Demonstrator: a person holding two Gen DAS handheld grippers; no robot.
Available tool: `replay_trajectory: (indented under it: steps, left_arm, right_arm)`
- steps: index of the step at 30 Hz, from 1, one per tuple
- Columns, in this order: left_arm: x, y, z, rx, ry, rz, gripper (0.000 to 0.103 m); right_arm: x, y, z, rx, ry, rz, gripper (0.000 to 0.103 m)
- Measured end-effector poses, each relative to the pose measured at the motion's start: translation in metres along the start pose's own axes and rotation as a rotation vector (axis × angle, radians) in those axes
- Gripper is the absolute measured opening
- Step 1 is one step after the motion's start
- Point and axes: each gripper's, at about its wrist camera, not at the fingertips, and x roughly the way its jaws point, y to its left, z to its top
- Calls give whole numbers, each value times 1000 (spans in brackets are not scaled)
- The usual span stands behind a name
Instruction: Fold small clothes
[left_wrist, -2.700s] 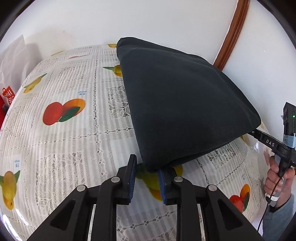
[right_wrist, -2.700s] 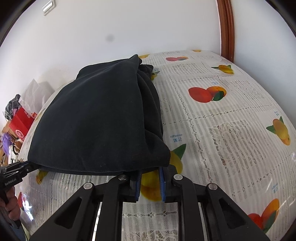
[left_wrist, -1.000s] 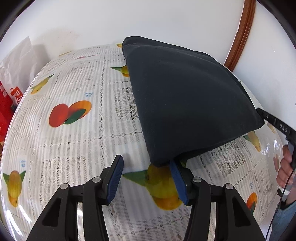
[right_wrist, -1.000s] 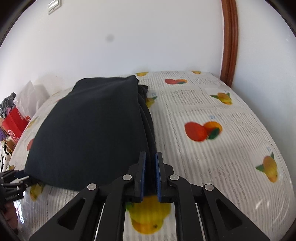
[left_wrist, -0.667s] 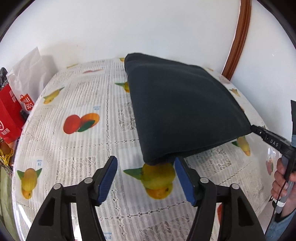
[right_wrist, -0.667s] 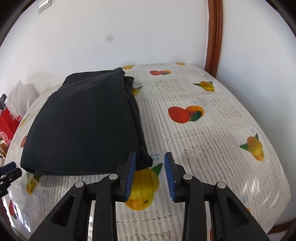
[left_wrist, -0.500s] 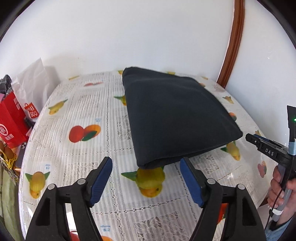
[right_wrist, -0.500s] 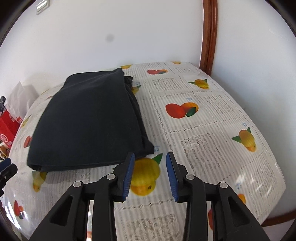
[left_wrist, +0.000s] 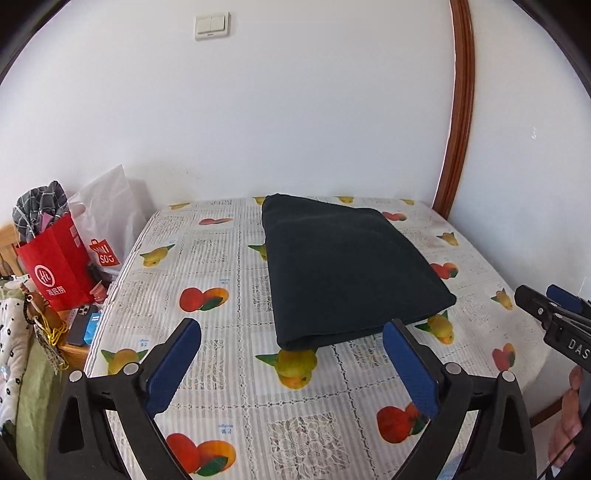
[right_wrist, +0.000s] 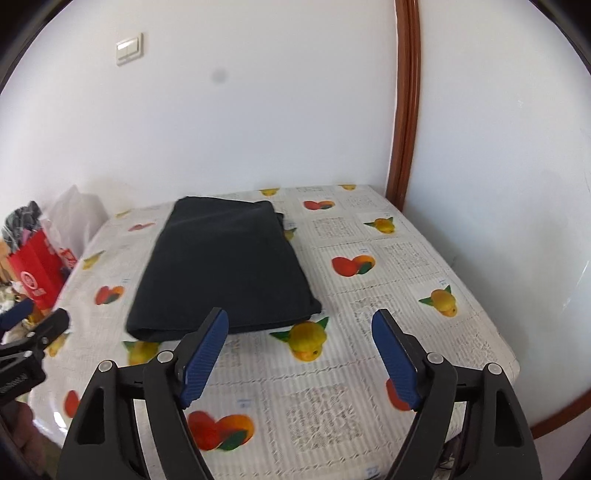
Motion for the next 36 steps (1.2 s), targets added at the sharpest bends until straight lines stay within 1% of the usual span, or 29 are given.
replay_trajectory:
  steps: [2,5,7,9,10,13,20,25,36]
  left_arm:
    - [-10,-1,-3,4,-12,5,100]
    - [-23,-4,-8,15,-20,4,102]
    - [-29,-5,-10,18,-30,13,102]
    - [-34,-6,-14,24,-32,23,103]
    - [-36,-6,-16,24,-28,24,103]
    - [-41,-8,-21,27,-26,19,103]
    - [-51,-11,-25,42,-41,26,103]
    - [-49,-10,-26,32,-36,35,103]
    - [-50,-6,-28,26,-34,45,103]
  right_arm:
    - [-15,0,-4,14,-29,-4,90]
    - [-33,4,-11,-11,-88,-51,99]
    - [-42,11,-15,-59,-93,-91,101]
    - [-45,13,-18,-74,-77,-122,102]
    - [-47,12,-20,-74,-74,-124,102]
    - [-54,10,-24,-58,-64,-100,102]
    - [-72,14,-29,-77,-88,-97,102]
    - [-74,18,-31,-88,-93,-92,102]
    - [-68,18,-36,-80,-66,-102,102]
